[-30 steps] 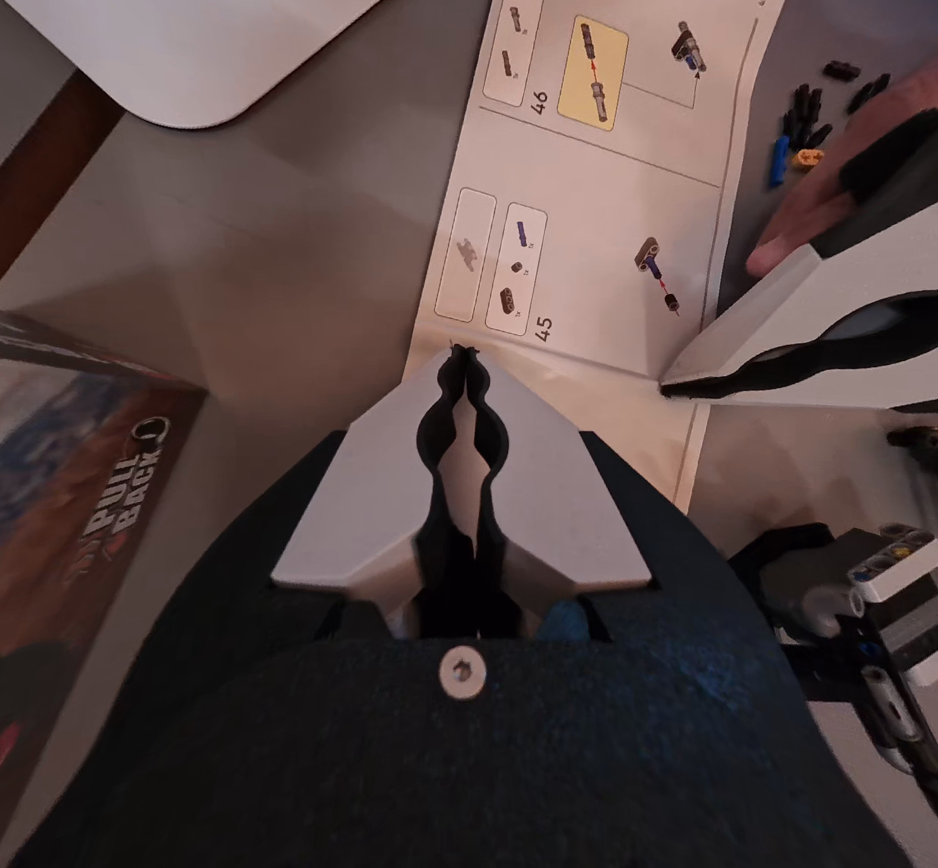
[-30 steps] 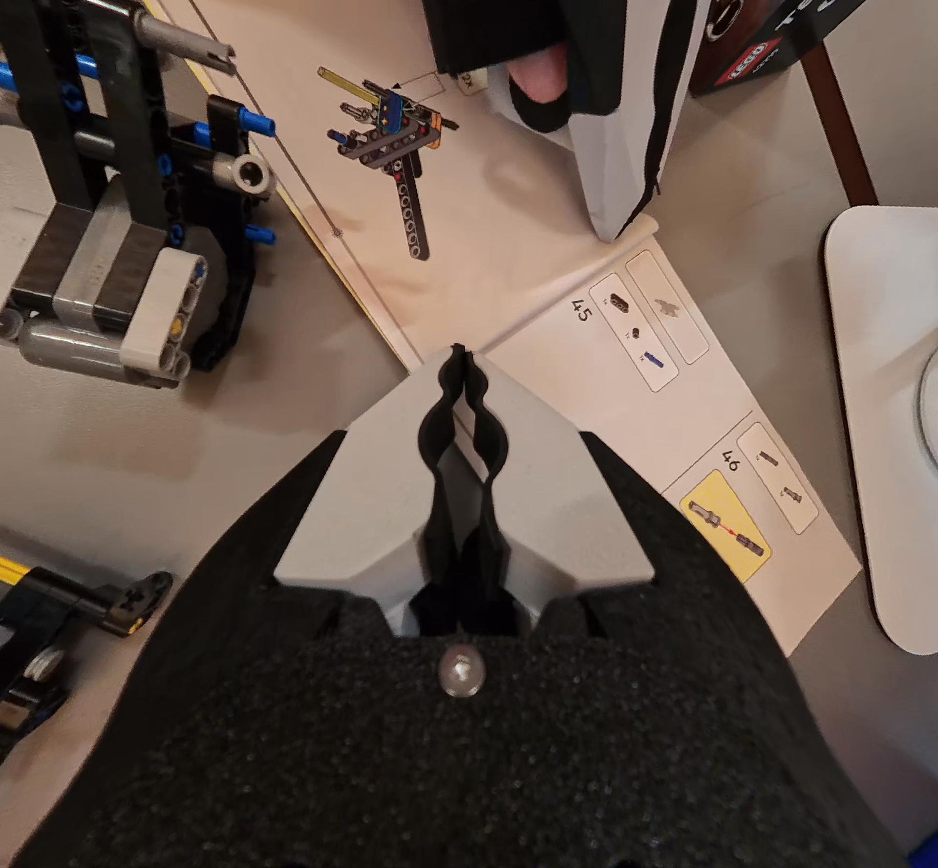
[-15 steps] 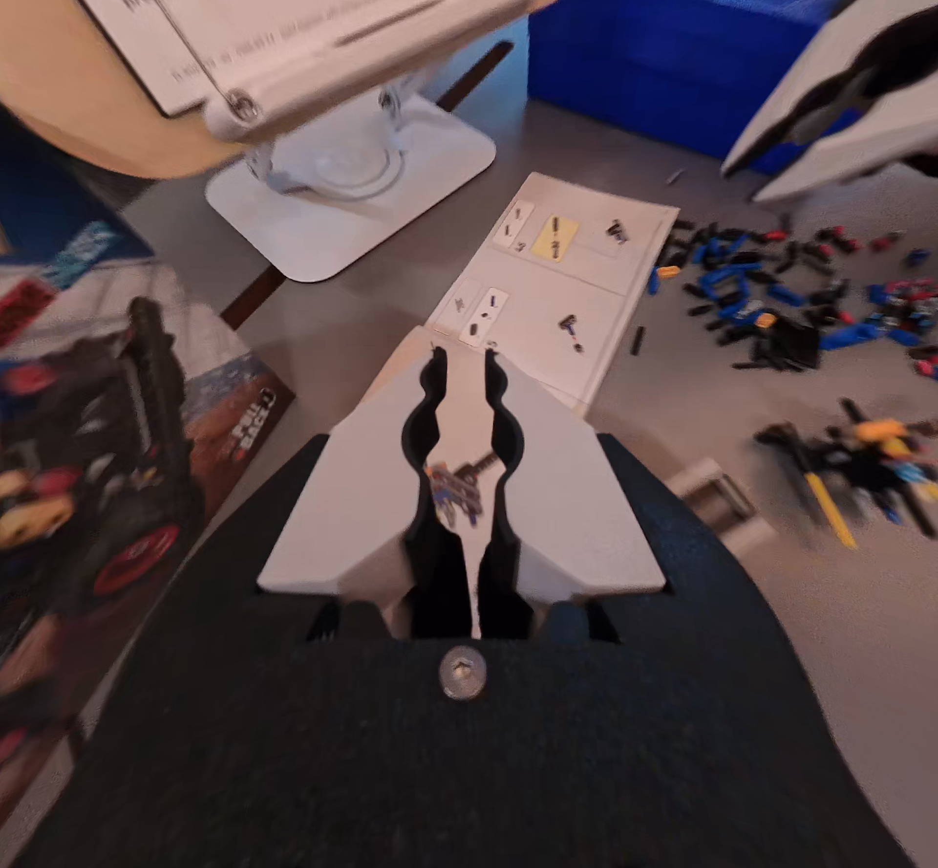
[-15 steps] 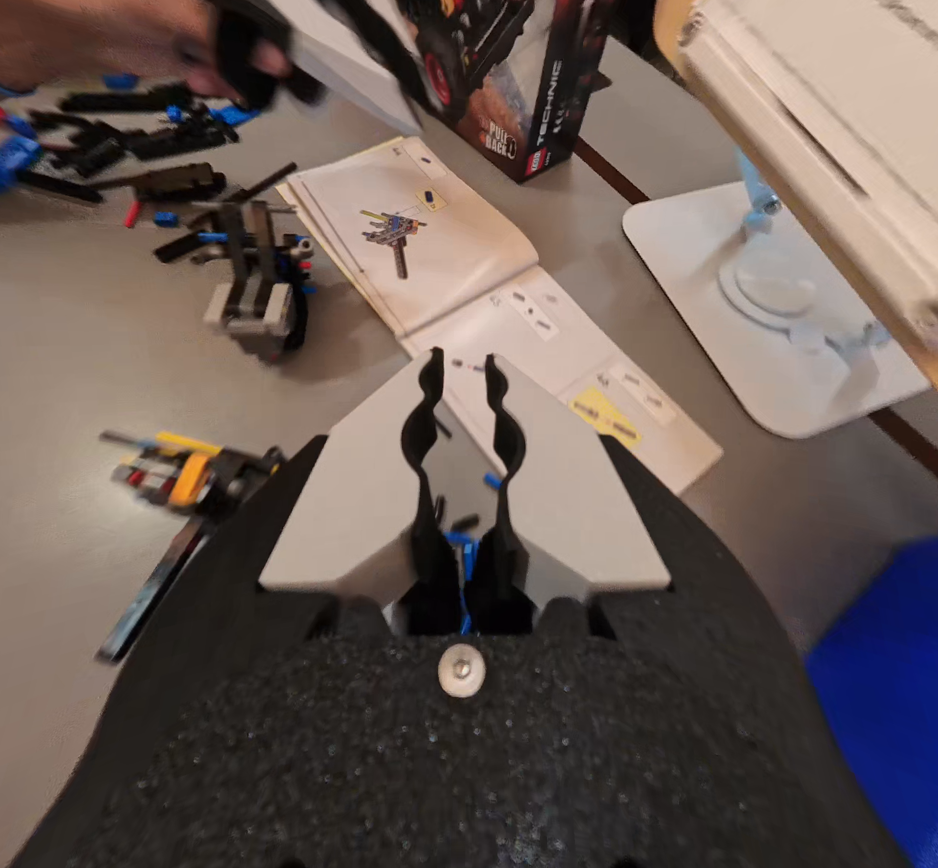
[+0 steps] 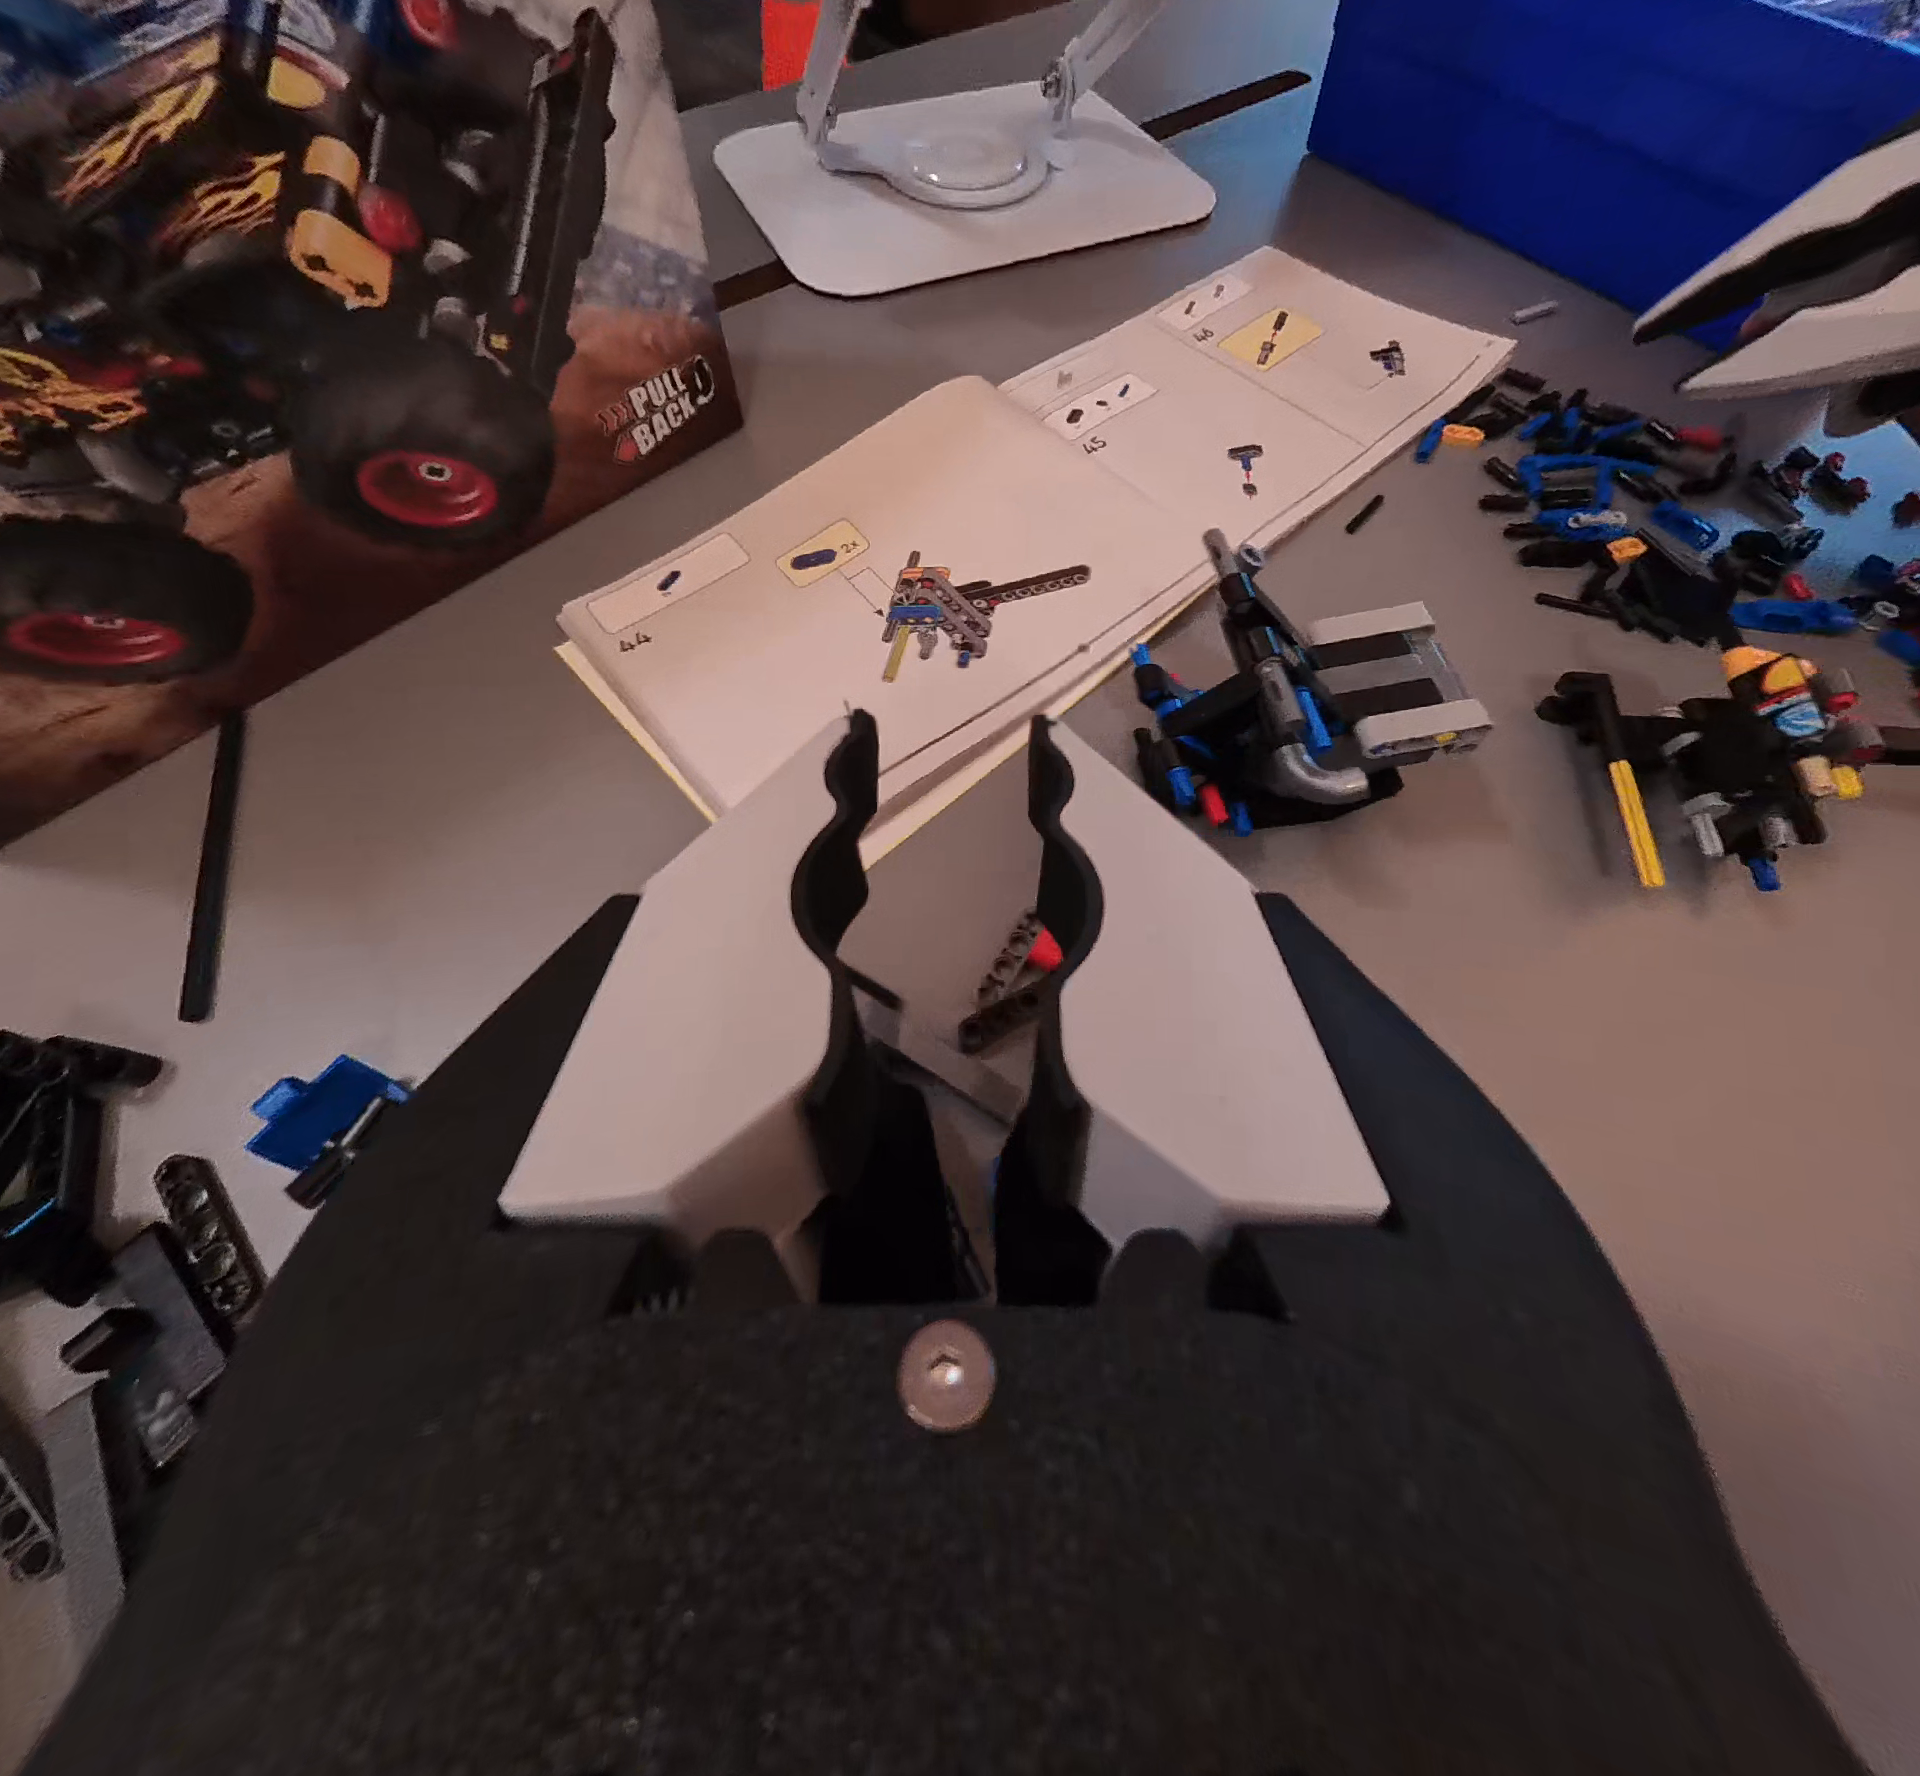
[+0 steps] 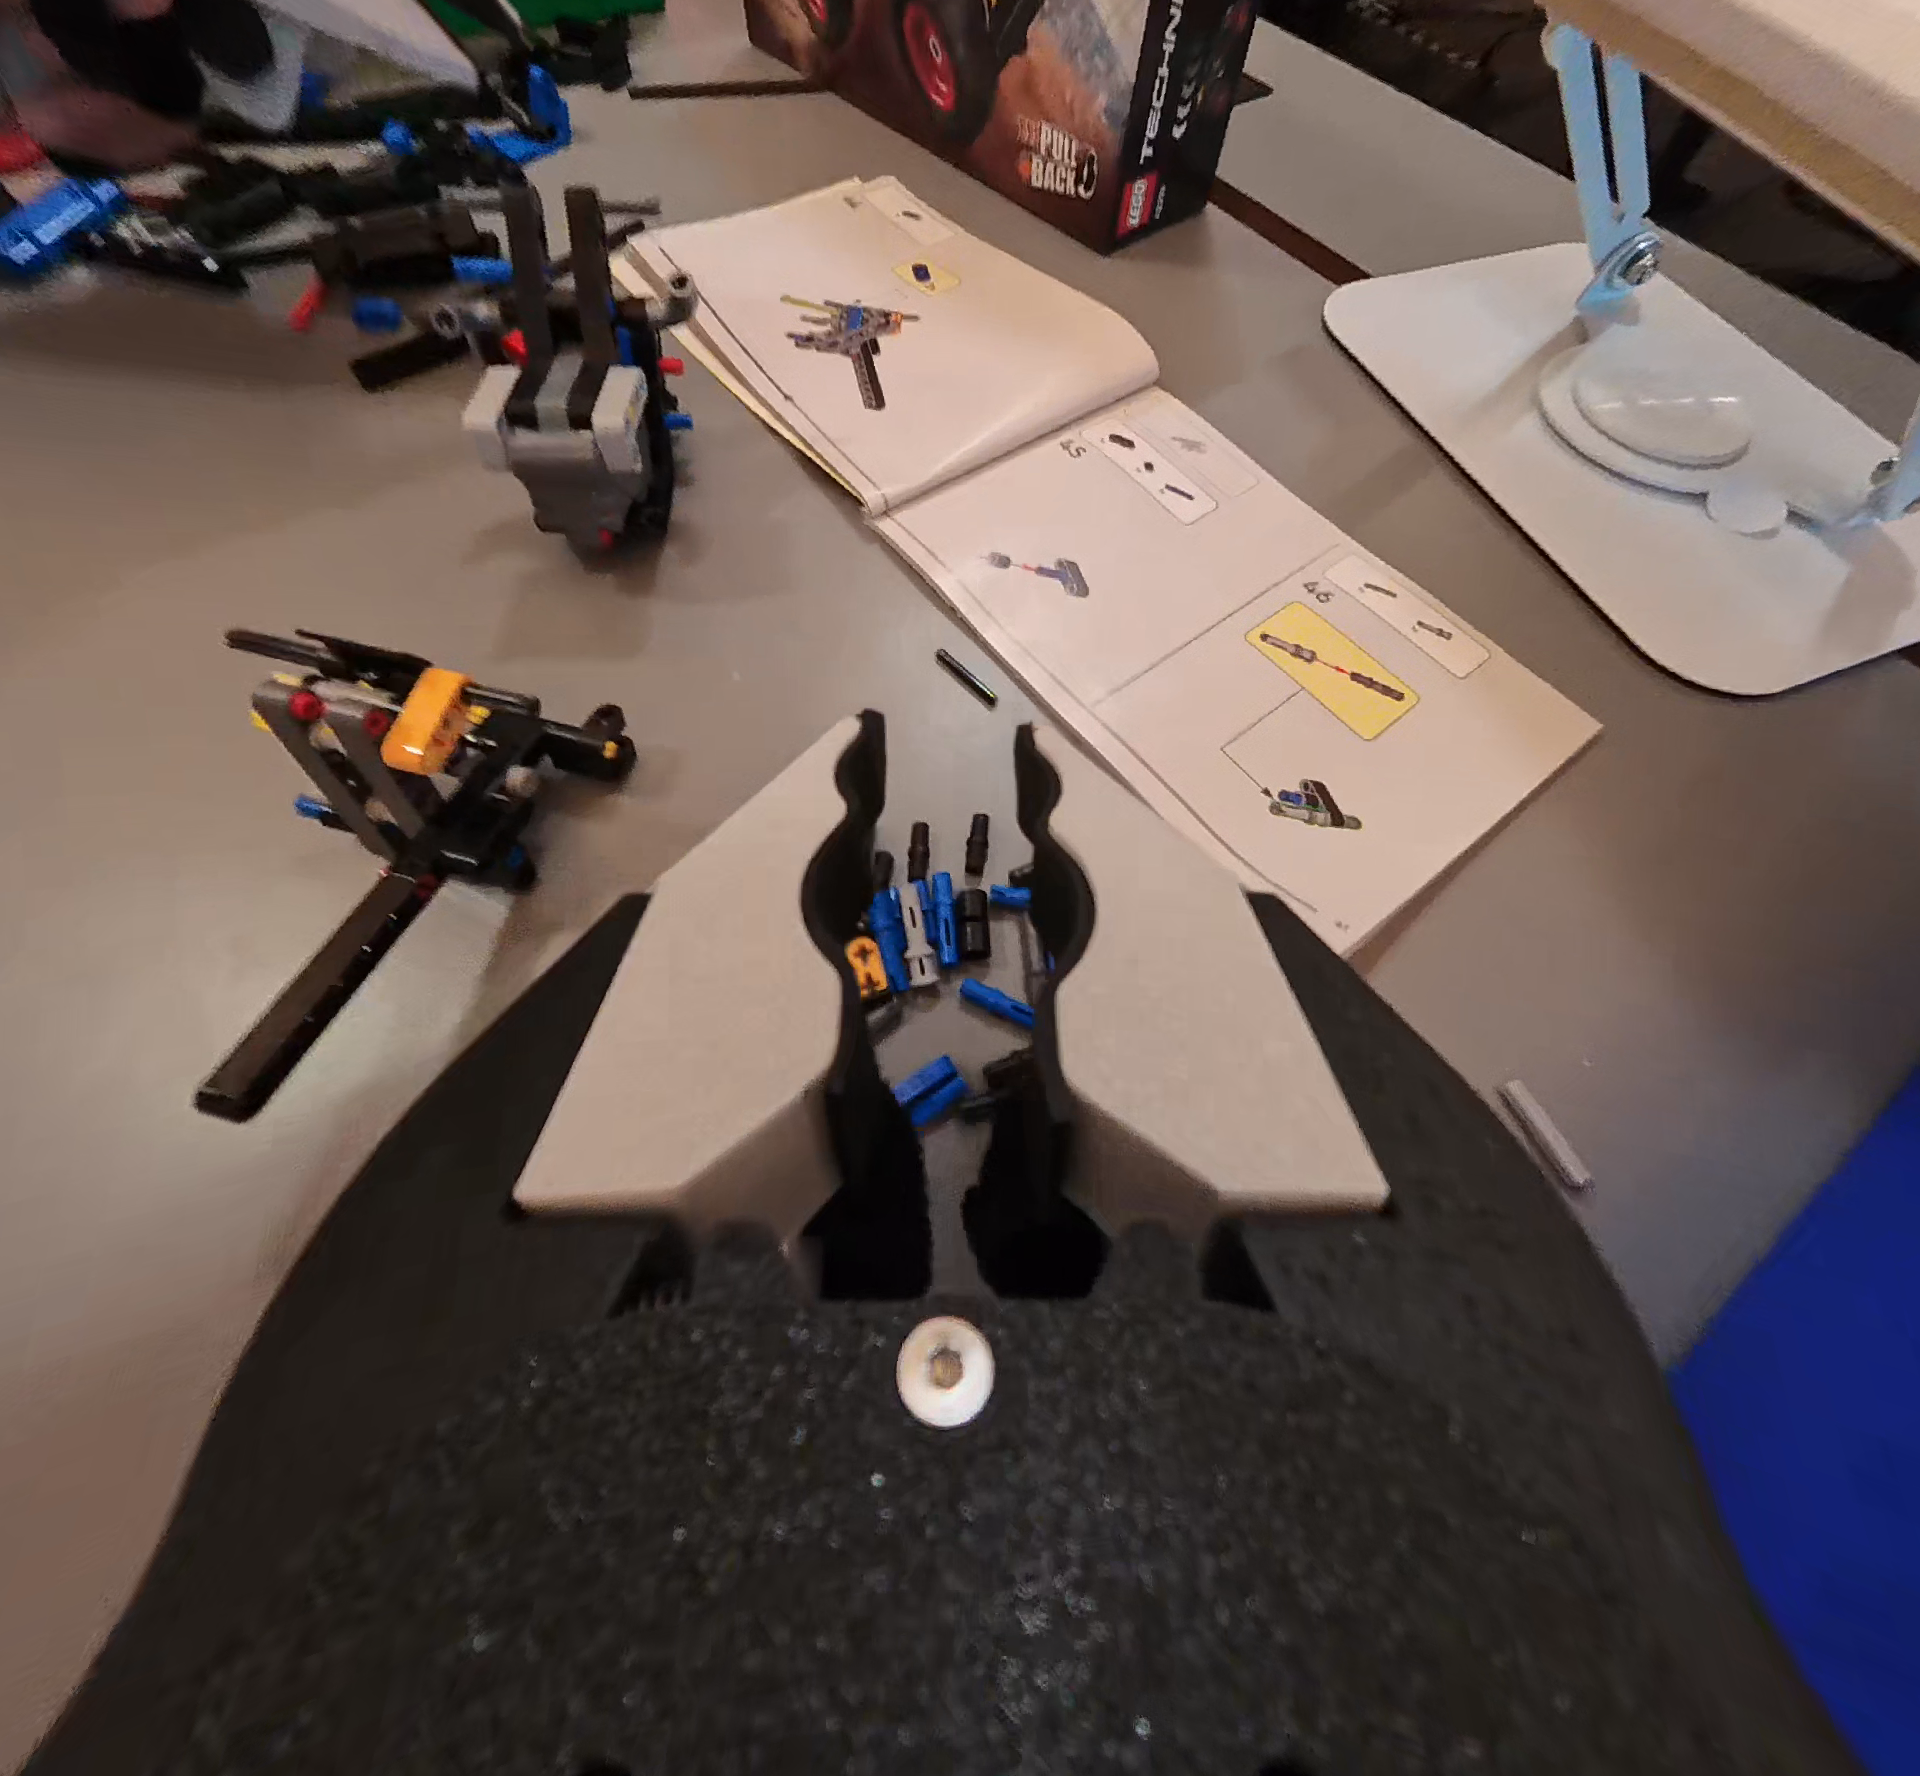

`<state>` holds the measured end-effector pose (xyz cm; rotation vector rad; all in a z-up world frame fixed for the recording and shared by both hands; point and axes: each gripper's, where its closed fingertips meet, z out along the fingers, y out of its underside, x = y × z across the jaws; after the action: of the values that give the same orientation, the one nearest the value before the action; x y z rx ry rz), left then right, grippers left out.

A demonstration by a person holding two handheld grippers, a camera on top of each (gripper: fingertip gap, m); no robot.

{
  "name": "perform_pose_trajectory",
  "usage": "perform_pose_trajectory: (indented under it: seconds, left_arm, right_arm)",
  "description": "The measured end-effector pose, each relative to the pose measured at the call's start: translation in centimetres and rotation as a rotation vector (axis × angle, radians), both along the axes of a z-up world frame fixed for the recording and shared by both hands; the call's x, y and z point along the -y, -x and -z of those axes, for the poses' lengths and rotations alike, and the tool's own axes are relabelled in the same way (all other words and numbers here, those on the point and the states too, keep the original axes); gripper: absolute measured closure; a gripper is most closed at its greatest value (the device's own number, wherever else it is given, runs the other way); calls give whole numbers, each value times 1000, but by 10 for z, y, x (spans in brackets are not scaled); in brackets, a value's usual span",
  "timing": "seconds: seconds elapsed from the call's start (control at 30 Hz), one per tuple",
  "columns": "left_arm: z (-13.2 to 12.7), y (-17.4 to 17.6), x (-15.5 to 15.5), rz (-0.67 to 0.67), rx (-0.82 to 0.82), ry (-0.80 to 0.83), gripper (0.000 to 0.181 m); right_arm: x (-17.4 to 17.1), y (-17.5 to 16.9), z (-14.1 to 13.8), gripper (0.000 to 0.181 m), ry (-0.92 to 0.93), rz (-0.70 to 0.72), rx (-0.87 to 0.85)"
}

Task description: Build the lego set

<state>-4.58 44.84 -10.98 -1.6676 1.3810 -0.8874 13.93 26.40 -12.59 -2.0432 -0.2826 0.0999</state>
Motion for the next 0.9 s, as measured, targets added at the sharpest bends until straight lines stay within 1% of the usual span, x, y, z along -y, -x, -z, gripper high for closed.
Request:
perform_pose_trajectory:
  seconds: [0.03, 0.1, 0.2, 0.27, 0.3, 0.4, 0.5, 0.6, 0.77, 0.83, 0.9]
  left_arm:
    - [2, 3, -5, -14, 7, -5, 154]
    - [8, 13, -15, -49, -29, -24, 154]
    - [-4, 19, -23, -75, 40, 15, 157]
    - [-13, 21, -26, -81, 93, 42, 159]
    - [-14, 22, -29, -86, 98, 45, 159]
    - [-11, 22, -29, -79, 91, 45, 159]
    - [-8, 19, -20, -51, 74, 34, 159]
    - [-10, 18, -10, -30, 76, -1, 159]
    - [-22, 15, 14, 31, 124, -7, 159]
    - [-27, 14, 21, 48, 142, -46, 159]
    - [-28, 14, 24, 50, 135, -100, 159]
  right_arm:
    - [1, -2, 2, 159, -1, 5, 18]
    - [2, -7, 5, 162, -8, 17, 39]
    - [0, -7, 1, 164, -23, 16, -26]
    - [0, -2, 3, 161, 11, -7, -95]
    - [1, -2, 4, 160, 22, -11, -95]
    - [4, -12, 0, 159, 13, 23, -17]
    - [8, -19, -10, 159, -18, 56, 10]
    - [10, -25, -19, 157, -45, 88, -18]
    - [17, -22, -31, 153, -63, 96, -27]
    - [27, -20, -35, 152, -60, 117, -39]
    - [49, -14, -33, 149, -34, 133, -90]
